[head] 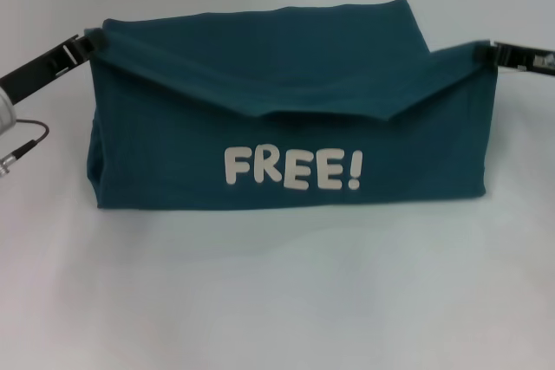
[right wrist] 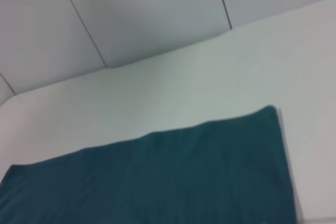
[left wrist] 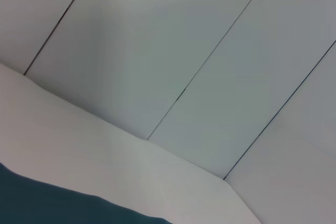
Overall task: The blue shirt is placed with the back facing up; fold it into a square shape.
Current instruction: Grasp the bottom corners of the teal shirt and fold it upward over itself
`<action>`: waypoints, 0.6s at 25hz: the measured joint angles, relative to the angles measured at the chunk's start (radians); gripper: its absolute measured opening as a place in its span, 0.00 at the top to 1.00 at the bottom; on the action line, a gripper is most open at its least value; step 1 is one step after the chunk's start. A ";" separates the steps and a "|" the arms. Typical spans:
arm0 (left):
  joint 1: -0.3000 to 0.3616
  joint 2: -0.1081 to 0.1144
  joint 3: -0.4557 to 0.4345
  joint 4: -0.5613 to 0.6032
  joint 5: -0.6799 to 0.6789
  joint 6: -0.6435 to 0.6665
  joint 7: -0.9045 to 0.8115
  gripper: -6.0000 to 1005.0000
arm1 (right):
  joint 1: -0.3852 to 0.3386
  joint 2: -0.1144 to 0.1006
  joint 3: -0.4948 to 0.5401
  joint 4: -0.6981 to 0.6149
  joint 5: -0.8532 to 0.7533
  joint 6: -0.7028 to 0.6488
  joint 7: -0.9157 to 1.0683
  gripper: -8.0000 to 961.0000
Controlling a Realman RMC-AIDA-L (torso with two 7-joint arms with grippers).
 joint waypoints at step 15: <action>0.004 -0.020 -0.001 -0.002 -0.055 -0.076 0.049 0.89 | 0.070 0.009 -0.086 0.025 0.001 0.133 -0.012 0.86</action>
